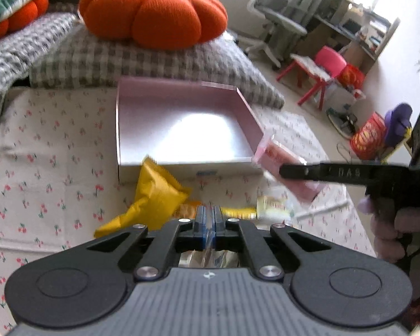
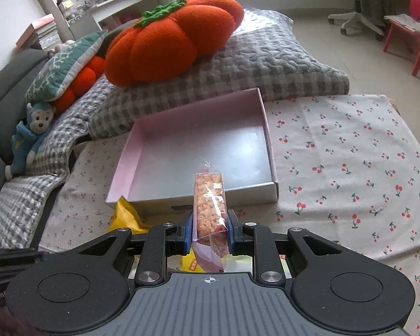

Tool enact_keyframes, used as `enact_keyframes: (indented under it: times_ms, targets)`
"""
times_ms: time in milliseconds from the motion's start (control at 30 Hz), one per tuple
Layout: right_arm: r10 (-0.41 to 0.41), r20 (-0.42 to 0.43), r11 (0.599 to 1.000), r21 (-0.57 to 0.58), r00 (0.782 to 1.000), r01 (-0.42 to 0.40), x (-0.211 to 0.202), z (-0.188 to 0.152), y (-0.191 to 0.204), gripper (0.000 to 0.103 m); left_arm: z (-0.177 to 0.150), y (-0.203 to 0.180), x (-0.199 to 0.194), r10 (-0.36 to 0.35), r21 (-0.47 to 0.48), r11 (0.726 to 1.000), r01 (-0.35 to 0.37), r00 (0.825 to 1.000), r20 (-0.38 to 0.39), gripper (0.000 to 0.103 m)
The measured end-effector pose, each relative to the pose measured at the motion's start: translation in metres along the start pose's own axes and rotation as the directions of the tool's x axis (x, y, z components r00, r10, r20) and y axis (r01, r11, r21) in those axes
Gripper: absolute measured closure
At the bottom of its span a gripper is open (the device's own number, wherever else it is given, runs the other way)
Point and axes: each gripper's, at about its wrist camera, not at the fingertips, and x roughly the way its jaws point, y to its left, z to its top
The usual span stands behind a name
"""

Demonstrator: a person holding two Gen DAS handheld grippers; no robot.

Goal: Organize snacks
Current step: 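Carry both snacks into the pink box and open both tools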

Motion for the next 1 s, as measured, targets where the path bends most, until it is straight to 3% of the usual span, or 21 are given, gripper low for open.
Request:
enact_keyframes:
  times_ms: [300, 467, 800, 1000]
  targets:
    - [0.029, 0.012, 1.0, -0.004, 0.999, -0.029, 0.002, 0.024, 0.006, 0.081, 0.043, -0.001, 0.005, 0.032, -0.004, 0.999, -0.032, 0.998, 0.057, 0.1]
    - [0.041, 0.022, 0.999, 0.01, 0.999, -0.041, 0.018, 0.043, 0.003, 0.081, 0.073, 0.008, 0.029, 0.064, -0.022, 0.998, -0.063, 0.994, 0.087, 0.1]
    - [-0.04, -0.023, 0.999, -0.031, 0.999, 0.04, 0.076, 0.058, -0.008, 0.081, 0.099, 0.035, 0.098, 0.136, -0.021, 0.991, -0.135, 0.983, 0.122, 0.1]
    - [-0.075, -0.024, 0.995, -0.067, 0.997, 0.074, 0.098, 0.07, -0.007, 0.081, 0.107, 0.047, 0.113, 0.177, 0.009, 0.983, -0.181, 0.971, 0.16, 0.1]
